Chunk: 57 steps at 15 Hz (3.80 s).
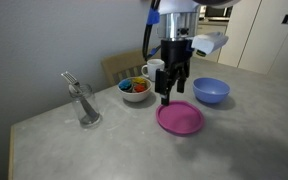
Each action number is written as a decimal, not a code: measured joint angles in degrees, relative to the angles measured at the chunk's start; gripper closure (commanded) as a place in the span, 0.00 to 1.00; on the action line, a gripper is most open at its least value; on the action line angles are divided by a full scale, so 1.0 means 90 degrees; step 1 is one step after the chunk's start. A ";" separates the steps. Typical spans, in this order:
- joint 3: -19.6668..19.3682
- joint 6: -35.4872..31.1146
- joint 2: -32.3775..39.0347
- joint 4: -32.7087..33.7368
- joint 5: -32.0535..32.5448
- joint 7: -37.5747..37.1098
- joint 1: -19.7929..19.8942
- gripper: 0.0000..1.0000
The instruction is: Place the lid on the bowl then put it on the table
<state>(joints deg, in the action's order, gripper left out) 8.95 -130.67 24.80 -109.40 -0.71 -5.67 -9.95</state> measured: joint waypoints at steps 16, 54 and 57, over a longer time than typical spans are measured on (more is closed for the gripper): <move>0.0161 -0.0117 0.1146 0.0578 -0.0614 0.0776 -0.0021 0.00; -0.0552 0.1279 0.2204 0.1962 0.0536 -0.1300 -0.0941 0.97; -0.0686 0.1909 0.2184 0.2165 0.0728 -0.1915 -0.1192 0.97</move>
<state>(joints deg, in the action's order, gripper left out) 2.78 -113.49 44.45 -89.91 5.84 -22.90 -20.69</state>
